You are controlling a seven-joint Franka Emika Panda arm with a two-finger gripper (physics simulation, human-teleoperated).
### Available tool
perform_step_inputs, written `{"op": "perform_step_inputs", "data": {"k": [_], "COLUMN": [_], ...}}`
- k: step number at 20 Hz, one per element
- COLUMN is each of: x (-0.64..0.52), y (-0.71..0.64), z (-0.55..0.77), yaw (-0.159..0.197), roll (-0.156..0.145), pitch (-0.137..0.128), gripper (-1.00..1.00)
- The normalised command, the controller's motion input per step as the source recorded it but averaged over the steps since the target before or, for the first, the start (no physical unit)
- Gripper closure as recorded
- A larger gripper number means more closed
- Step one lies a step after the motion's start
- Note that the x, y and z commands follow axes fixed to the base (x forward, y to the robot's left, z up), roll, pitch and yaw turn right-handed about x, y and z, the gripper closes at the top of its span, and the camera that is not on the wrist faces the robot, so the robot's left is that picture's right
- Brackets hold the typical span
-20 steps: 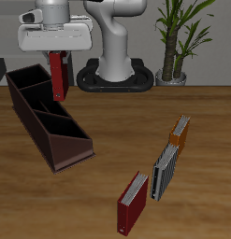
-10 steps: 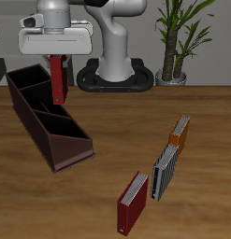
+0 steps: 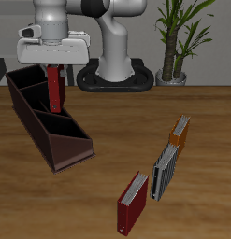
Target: Place the left red book into the right desk caddy's left compartment and place the striped book into the right desk caddy's right compartment
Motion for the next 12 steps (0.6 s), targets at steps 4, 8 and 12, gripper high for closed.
{"op": "perform_step_inputs", "data": {"k": [4, 8, 12], "x": [0.08, 0.01, 0.05], "y": [0.02, 0.03, -0.01], "z": [-0.30, -0.19, -0.22], "yaw": [-0.001, 0.001, -0.006], "roll": [-0.002, 0.007, -0.003], "pitch": [0.030, 0.018, 0.027], "gripper": [1.00, 1.00, 1.00]}}
